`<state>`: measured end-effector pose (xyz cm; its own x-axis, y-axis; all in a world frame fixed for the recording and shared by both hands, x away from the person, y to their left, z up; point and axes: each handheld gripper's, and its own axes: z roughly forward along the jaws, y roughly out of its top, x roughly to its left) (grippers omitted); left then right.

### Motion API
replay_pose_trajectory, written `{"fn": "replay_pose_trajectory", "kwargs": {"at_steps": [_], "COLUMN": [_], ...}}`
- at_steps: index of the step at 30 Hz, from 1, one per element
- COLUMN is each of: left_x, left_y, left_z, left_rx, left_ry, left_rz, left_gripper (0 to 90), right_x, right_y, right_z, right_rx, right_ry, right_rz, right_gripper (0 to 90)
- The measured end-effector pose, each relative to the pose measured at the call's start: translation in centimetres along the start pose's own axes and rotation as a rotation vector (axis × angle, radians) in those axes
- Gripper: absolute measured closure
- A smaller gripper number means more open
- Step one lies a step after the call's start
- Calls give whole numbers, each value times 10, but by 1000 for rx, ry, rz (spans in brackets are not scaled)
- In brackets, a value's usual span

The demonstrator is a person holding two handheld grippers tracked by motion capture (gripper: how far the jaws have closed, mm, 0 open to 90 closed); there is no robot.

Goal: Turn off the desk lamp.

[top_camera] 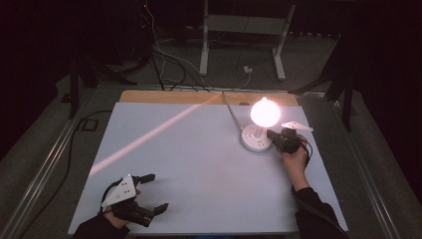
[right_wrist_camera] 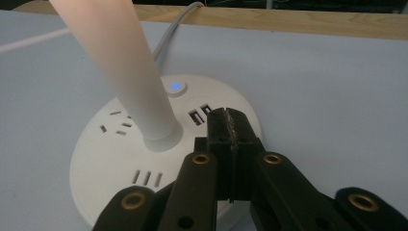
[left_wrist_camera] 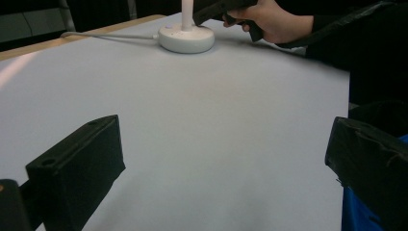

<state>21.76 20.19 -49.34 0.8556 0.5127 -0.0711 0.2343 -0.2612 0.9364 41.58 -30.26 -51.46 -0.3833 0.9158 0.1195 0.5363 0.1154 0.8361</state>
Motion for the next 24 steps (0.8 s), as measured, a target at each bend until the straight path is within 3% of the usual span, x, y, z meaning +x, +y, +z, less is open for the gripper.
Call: {"fn": "replay_pose_trajectory", "kwargs": {"at_steps": [8,12,19,24], "left_x": [0,0,0,0], "left_y": [0,0,0,0], "left_z": [0,1,0,0], "left_rx": [2,1,-2,-1], "left_ry": [-1,-3,-1,-3], "left_rz": [2,1,-1,2], "left_gripper": [5,5,5,6], "right_x": [1,3,5,7], "right_y": [0,0,0,15], "right_z": [1,2,0,-16], "right_rx": [4,6,-2,-71], "right_ry": [-8,-32,-44,-10], "right_rz": [-15,-56,-54,-29], "right_gripper": [900,900,900,900]}}
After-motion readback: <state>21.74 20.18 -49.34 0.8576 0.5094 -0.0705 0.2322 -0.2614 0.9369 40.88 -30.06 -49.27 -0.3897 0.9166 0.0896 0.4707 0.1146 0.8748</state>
